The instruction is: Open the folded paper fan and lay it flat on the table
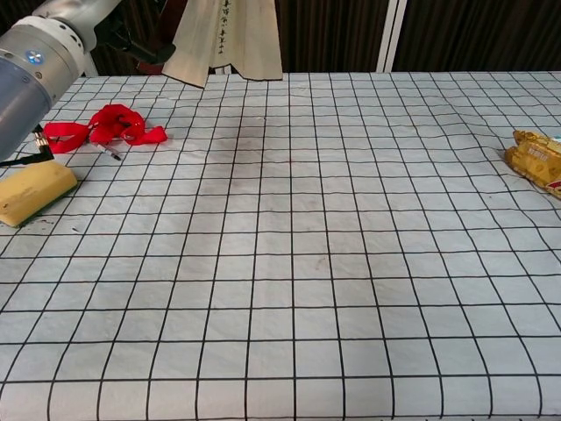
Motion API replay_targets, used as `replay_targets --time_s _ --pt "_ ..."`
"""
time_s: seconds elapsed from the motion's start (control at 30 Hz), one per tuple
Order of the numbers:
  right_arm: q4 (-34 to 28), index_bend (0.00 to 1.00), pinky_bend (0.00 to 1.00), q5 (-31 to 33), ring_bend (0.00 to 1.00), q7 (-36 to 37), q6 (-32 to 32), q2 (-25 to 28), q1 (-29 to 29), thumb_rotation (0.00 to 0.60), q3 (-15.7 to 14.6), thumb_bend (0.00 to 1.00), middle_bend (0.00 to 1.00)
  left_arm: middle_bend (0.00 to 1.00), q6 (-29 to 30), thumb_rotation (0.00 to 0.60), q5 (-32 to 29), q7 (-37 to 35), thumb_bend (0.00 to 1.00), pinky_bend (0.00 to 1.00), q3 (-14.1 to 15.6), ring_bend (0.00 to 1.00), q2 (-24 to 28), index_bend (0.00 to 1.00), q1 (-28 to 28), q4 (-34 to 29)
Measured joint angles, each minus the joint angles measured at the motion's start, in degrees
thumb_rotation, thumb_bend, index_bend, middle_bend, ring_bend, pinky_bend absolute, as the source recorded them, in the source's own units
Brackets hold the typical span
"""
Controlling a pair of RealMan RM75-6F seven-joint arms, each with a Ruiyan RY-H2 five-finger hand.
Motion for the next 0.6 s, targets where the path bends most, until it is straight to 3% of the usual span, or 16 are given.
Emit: replay_targets --time_s 0.3,0.6 --pt "0.67 0.82 0.73 -2.7 0.97 1.46 1.26 2.23 -4.18 0.6 -2.96 0.49 0.91 0.16 0.52 0.6 -0.07 0.55 0.38 0.0 -0.48 0.0 2.92 0.6 0.53 -2.18" --pt "2.25 0.82 0.73 -9.4 0.97 1.28 3.42 4.1 -8.68 0.6 -7.56 0.49 0.91 0.16 0.56 0.6 0.17 2.07 0.38 0.0 -0.41 0.0 3.93 0.61 -0.09 -2.96"
